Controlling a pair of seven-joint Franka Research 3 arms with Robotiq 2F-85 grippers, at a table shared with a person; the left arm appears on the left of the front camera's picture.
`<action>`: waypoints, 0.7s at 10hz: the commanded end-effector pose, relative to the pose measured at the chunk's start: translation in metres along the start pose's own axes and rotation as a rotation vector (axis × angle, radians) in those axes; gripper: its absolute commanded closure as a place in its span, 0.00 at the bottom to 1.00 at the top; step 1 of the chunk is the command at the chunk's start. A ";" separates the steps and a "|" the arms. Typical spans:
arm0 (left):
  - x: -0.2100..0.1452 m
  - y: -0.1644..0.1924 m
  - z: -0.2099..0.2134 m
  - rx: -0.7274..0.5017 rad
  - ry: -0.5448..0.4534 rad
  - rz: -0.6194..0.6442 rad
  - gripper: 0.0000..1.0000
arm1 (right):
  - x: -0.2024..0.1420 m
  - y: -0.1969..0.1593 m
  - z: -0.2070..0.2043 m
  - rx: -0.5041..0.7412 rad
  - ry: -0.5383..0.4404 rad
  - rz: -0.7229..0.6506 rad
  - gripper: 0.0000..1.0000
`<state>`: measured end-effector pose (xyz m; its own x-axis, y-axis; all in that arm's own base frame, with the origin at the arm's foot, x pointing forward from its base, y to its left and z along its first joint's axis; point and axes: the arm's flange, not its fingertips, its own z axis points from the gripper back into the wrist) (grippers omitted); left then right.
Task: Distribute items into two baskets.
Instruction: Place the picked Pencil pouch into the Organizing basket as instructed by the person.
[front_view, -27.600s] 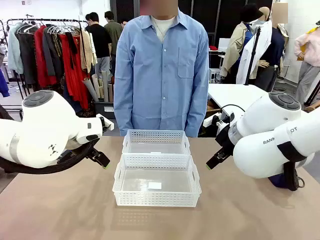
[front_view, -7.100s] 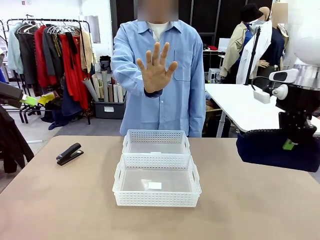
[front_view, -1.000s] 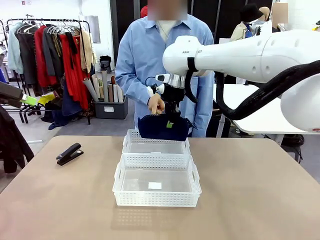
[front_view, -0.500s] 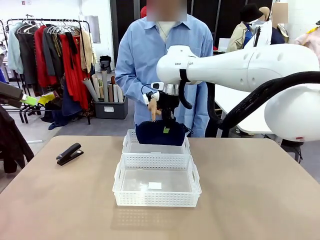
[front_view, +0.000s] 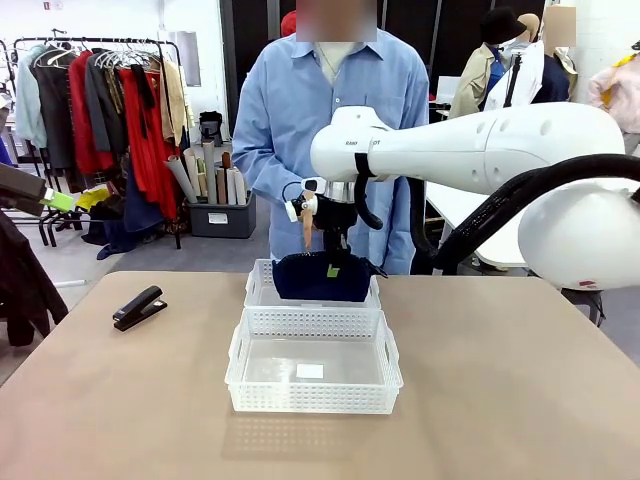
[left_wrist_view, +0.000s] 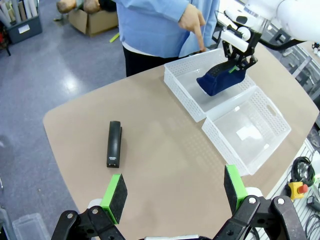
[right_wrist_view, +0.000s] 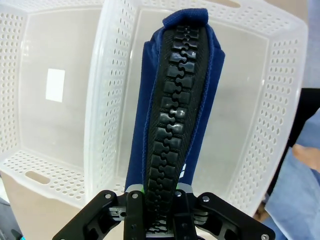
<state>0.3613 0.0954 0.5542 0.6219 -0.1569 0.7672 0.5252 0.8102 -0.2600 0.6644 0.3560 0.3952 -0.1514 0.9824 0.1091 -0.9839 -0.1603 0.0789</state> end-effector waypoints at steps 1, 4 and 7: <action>0.000 0.001 -0.001 -0.015 -0.018 -0.006 0.00 | 0.008 -0.017 0.002 0.000 0.020 -0.027 1.00; 0.000 0.001 -0.001 -0.015 -0.018 -0.006 0.00 | 0.007 -0.023 -0.015 0.041 0.033 -0.036 1.00; 0.000 0.001 -0.001 -0.015 -0.018 -0.006 0.00 | 0.008 -0.026 -0.026 0.064 0.042 -0.032 1.00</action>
<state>0.3613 0.0954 0.5542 0.6219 -0.1569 0.7672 0.5253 0.8102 -0.2600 0.6705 0.3591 0.3581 -0.1451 0.9844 0.0999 -0.9770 -0.1585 0.1426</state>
